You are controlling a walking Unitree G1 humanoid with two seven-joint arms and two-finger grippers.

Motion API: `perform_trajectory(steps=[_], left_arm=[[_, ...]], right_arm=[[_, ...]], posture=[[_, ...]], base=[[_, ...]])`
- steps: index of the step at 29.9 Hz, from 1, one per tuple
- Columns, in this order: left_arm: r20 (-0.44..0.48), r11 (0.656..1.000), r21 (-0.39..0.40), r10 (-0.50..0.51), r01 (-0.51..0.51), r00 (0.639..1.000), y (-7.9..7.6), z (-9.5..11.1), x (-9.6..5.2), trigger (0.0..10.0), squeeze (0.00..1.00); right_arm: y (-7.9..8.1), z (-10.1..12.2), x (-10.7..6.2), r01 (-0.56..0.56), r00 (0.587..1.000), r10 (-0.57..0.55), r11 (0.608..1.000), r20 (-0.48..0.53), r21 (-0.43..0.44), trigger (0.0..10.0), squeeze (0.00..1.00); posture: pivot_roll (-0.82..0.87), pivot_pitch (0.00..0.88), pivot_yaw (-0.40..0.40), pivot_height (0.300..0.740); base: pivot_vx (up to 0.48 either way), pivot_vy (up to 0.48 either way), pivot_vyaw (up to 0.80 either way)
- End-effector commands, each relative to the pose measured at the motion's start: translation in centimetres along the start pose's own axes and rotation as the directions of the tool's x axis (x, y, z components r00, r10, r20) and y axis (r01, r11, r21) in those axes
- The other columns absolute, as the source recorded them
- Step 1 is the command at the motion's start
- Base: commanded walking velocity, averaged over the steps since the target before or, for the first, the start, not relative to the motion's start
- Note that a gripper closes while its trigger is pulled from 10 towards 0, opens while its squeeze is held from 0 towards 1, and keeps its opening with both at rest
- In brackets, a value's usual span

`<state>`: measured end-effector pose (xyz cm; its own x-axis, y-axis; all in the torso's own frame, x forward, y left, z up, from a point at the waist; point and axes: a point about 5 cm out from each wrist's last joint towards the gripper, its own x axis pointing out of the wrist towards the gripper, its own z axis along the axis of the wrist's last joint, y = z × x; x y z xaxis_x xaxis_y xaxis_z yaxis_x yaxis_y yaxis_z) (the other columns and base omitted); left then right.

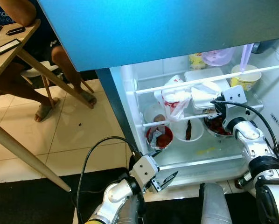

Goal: Restocking fridge

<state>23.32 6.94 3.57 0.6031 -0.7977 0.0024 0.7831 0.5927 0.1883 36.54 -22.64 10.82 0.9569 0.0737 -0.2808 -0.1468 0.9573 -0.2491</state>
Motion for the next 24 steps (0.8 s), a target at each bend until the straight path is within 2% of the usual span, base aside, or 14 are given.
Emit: perform_trajectory(steps=[1,6,7,8,10,11,13,15,16,17,18,19,21,24], left_arm=[[-0.012,1.000,-0.016,0.016,-0.016,1.000,-0.1,-0.4,-0.5,10.0,0.00],[-0.020,1.000,-0.019,0.019,-0.019,1.000,0.0,-0.6,-0.6,10.0,0.00],[-0.038,0.999,-0.036,0.019,-0.020,0.999,-0.1,-1.0,-0.9,10.0,0.00],[-0.038,0.999,-0.036,0.019,-0.020,0.999,-0.1,-1.0,-0.9,10.0,0.00],[-0.091,0.995,-0.091,0.022,-0.030,0.996,-0.1,-2.2,-1.7,10.0,0.00],[-0.112,0.994,-0.105,0.022,-0.034,0.993,-0.1,-2.6,-2.0,10.0,0.00],[-0.112,0.994,-0.105,0.022,-0.034,0.993,-0.1,-2.6,-2.0,10.0,0.00],[-0.158,0.989,-0.137,0.031,-0.053,0.987,-0.1,-3.6,-2.8,10.0,0.00],[-0.158,0.989,-0.137,0.031,-0.053,0.987,-0.1,-3.6,-2.8,10.0,0.00],[-0.184,0.984,-0.166,0.033,-0.064,0.982,-0.3,-4.1,-3.4,10.0,0.00],[-0.184,0.984,-0.166,0.033,-0.064,0.982,-0.3,-4.1,-3.4,10.0,0.00],[-0.230,0.970,-0.226,0.037,-0.091,0.973,-0.6,-5.1,-4.4,10.0,0.00],[-0.250,0.961,-0.251,0.047,-0.112,0.967,-0.6,-5.5,-4.9,10.0,0.00],[-0.264,0.955,-0.268,0.057,-0.130,0.963,-0.6,-5.8,-5.2,10.0,0.00]], right_arm=[[1.0,0.1,0.3,-0.034,0.999,0.034,0.999,0.004,-0.006,10.0,0.00],[1.8,-0.3,0.3,-0.095,0.995,0.095,0.995,0.009,0.035,10.0,0.00],[2.0,-0.7,0.0,-0.141,0.990,0.139,0.985,0.032,0.097,10.0,0.00],[2.0,-0.7,0.0,-0.141,0.990,0.139,0.985,0.032,0.097,10.0,0.00],[2.2,-1.7,-0.8,-0.241,0.969,0.217,0.934,0.115,0.263,10.0,0.00],[2.1,-2.1,-1.1,-0.260,0.964,0.227,0.917,0.138,0.302,10.0,0.00],[2.1,-2.1,-1.1,-0.260,0.964,0.227,0.917,0.138,0.302,10.0,0.00],[1.7,-3.6,-1.9,-0.271,0.961,0.228,0.883,0.156,0.384,10.0,0.00],[1.7,-3.6,-1.9,-0.271,0.961,0.228,0.883,0.156,0.384,10.0,0.00],[1.4,-5.0,-2.5,-0.237,0.971,0.203,0.875,0.125,0.422,10.0,0.00],[1.4,-5.0,-2.5,-0.237,0.971,0.203,0.875,0.125,0.422,10.0,0.00],[1.3,-8.1,-3.6,-0.154,0.986,0.162,0.865,0.025,0.478,10.0,0.00],[1.5,-9.4,-4.2,-0.119,0.988,0.152,0.864,-0.026,0.489,10.0,0.00],[1.7,-10.2,-4.5,-0.103,0.987,0.150,0.864,-0.056,0.492,10.0,0.00]], posture=[[-0.03,0.089,0.112,0.585],[-0.03,0.085,0.109,0.585],[-0.03,0.080,0.106,0.585],[-0.03,0.080,0.106,0.585],[-0.04,0.067,0.100,0.585],[-0.04,0.065,0.099,0.585],[-0.04,0.065,0.099,0.585],[-0.05,0.055,0.096,0.585],[-0.05,0.055,0.096,0.585],[-0.05,0.053,0.098,0.585],[-0.05,0.053,0.098,0.585],[-0.06,0.043,0.098,0.585],[-0.06,0.040,0.098,0.585],[-0.06,0.036,0.095,0.585]], base=[[0.000,0.000,0.00],[0.000,0.000,0.00],[0.000,0.000,0.00],[0.000,0.000,0.00],[0.000,0.000,0.00],[0.000,0.000,0.00],[0.000,0.000,0.00],[0.000,0.000,0.00],[0.000,0.000,0.00],[0.000,0.000,0.00],[0.000,0.000,0.00],[0.000,0.000,0.00],[0.000,0.000,0.00],[0.000,0.000,0.00]])
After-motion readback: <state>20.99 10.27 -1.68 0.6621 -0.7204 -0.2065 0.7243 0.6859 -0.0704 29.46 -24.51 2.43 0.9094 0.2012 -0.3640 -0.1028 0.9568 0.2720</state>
